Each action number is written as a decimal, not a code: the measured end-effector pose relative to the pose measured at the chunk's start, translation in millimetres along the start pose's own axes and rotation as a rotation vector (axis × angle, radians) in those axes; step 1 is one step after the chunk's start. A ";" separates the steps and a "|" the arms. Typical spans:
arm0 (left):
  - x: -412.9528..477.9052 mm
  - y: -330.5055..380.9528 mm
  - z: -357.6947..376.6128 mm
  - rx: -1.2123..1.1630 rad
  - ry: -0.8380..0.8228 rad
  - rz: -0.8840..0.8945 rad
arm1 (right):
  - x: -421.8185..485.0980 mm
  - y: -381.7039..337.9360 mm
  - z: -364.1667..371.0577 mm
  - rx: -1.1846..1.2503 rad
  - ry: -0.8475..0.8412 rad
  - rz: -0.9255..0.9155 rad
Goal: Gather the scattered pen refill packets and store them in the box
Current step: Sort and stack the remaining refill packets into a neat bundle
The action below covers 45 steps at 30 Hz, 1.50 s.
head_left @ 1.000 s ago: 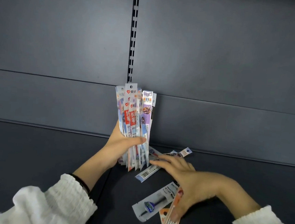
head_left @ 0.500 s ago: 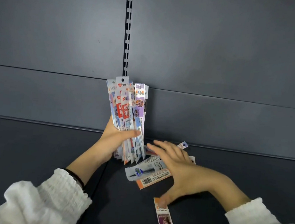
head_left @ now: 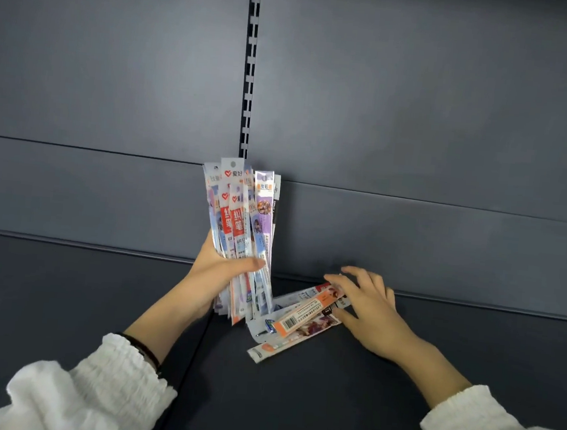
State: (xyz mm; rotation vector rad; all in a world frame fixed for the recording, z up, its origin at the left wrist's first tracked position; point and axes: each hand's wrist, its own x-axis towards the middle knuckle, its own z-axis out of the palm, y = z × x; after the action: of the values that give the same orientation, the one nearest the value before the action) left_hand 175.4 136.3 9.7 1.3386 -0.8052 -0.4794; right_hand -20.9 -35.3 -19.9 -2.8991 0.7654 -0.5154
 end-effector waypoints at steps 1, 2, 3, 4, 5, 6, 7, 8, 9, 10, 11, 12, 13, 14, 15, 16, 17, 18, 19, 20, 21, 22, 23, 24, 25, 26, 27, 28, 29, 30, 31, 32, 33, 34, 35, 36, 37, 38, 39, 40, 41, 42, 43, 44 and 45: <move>-0.9 0.1 1.0 -0.004 -0.006 -0.002 | 0.9 -0.8 1.0 0.004 0.030 0.000; -2.4 0.7 1.8 -0.007 -0.013 -0.003 | 1.6 -3.5 -0.2 0.038 0.076 -0.005; -3.8 1.7 2.6 -0.007 -0.025 -0.002 | 2.3 -9.1 -3.2 0.138 0.121 0.002; -5.4 2.7 3.5 -0.003 -0.043 0.001 | 2.2 -18.7 -8.8 0.299 0.154 0.019; -7.0 3.5 4.0 0.006 -0.067 0.009 | 2.7 -30.8 -15.6 0.500 0.142 0.044; -8.9 4.5 5.2 0.028 -0.099 0.019 | 2.7 -45.2 -23.6 0.698 0.095 0.052; -10.5 5.1 7.5 0.059 -0.137 0.030 | 3.1 -59.7 -31.5 0.860 0.053 0.033; -11.8 5.5 10.9 0.089 -0.182 0.040 | 4.6 -73.4 -38.1 0.981 0.034 -0.001; -12.5 4.8 15.1 0.107 -0.229 0.048 | 7.6 -85.4 -42.8 1.087 0.041 -0.042; -13.1 3.6 19.8 0.114 -0.268 0.053 | 11.6 -95.1 -45.8 1.173 0.074 -0.063; -13.2 2.1 23.9 0.113 -0.296 0.052 | 16.8 -102.5 -47.2 1.239 0.117 -0.053; -13.2 1.7 27.1 0.109 -0.315 0.050 | 21.6 -109.1 -48.7 1.276 0.163 -0.030; -13.1 2.3 29.3 0.107 -0.328 0.047 | 26.3 -114.5 -48.8 1.296 0.204 -0.003; -13.3 4.1 30.5 0.108 -0.341 0.046 | 30.4 -119.3 -49.0 1.305 0.239 0.021; -13.0 6.4 31.1 0.110 -0.354 0.048 | 33.8 -123.0 -49.0 1.308 0.268 0.037; -13.6 9.9 31.1 0.114 -0.368 0.055 | 36.5 -126.1 -49.5 1.311 0.292 0.047; -13.6 14.2 30.3 0.122 -0.375 0.071 | 39.9 -128.9 -50.7 1.315 0.313 0.045; -13.3 18.9 29.3 0.133 -0.374 0.096 | 43.6 -132.5 -52.7 1.318 0.330 0.029; -12.5 23.2 27.6 0.139 -0.362 0.123 | 47.6 -137.5 -54.8 1.319 0.344 0.014; -11.9 26.8 24.5 0.135 -0.348 0.145 | 51.5 -143.0 -55.9 1.319 0.360 0.006; -10.8 28.3 20.0 0.123 -0.330 0.159 | 55.1 -149.4 -55.3 1.326 0.373 0.005; -11.4 29.0 12.4 0.109 -0.313 0.170 | 58.9 -158.7 -52.6 1.341 0.385 0.009; -11.9 28.7 7.1 0.103 -0.295 0.175 | 61.2 -165.3 -50.3 1.358 0.392 0.013; -13.7 28.2 0.8 0.105 -0.274 0.177 | 63.2 -172.7 -46.9 1.367 0.385 0.014; -15.7 27.6 -10.0 0.111 -0.235 0.184 | 65.9 -184.4 -43.4 1.371 0.365 0.010; -18.0 28.5 -22.1 0.118 -0.189 0.196 | 69.1 -197.2 -41.2 1.367 0.345 0.005; -19.8 30.4 -35.8 0.118 -0.143 0.201 | 72.3 -211.1 -41.0 1.358 0.325 0.004; -21.8 34.2 -51.6 0.115 -0.108 0.199 | 75.8 -226.1 -42.2 1.356 0.300 -0.001; -23.9 38.9 -69.6 0.107 -0.088 0.193 | 79.4 -242.2 -43.9 1.367 0.266 -0.013; -26.9 45.0 -88.9 0.101 -0.085 0.186 | 82.9 -258.2 -45.3 1.386 0.221 -0.034; -30.4 51.1 -110.1 0.102 -0.093 0.175 | 86.5 -275.1 -45.9 1.404 0.168 -0.061; -35.7 57.4 -132.5 0.109 -0.108 0.164 | 90.1 -292.7 -45.1 1.419 0.118 -0.090; -42.2 63.2 -156.2 0.116 -0.124 0.153 | 93.3 -311.6 -43.3 1.426 0.079 -0.118; -50.1 69.1 -181.5 0.127 -0.141 0.140 | 96.8 -332.6 -40.2 1.413 0.052 -0.138; -58.5 74.3 -207.8 0.137 -0.160 0.120 | 100.5 -354.6 -36.7 1.381 0.031 -0.152; -67.4 79.0 -234.6 0.145 -0.182 0.088 | 104.4 -377.8 -33.2 1.343 0.009 -0.165; -76.5 83.6 -262.9 0.149 -0.206 0.047 | 108.1 -402.1 -30.0 1.310 -0.016 -0.178; -85.5 88.2 -291.2 0.153 -0.228 0.000 | 111.5 -426.0 -27.2 1.284 -0.043 -0.192; -93.8 92.3 -318.7 0.158 -0.245 -0.047 | 114.5 -448.8 -24.2 1.264 -0.068 -0.205; -101.0 95.9 -345.4 0.167 -0.262 -0.088 | 117.2 -470.9 -21.0 1.245 -0.086 -0.218; -107.0 98.6 -371.3 0.177 -0.277 -0.121 | 119.7 -491.9 -17.5 1.223 -0.098 -0.237; -111.8 101.1 -395.2 0.189 -0.290 -0.149 | 122.3 -512.2 -13.8 1.199 -0.108 -0.262; -116.2 102.6 -417.5 0.201 -0.297 -0.168 | 124.8 -531.8 -9.7 1.179 -0.118 -0.284; -119.6 103.7 -438.5 0.212 -0.294 -0.182 | 127.6 -550.6 -5.6 1.166 -0.125 -0.302; -122.7 104.1 -457.8 0.217 -0.283 -0.192 | 130.7 -568.0 -1.9 1.154 -0.129 -0.315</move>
State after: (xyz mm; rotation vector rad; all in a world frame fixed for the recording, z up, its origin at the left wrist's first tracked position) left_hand 423.6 549.0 68.9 1.5795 -0.9874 -0.7621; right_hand 347.3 393.5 122.6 -1.9081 -0.0683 -0.5338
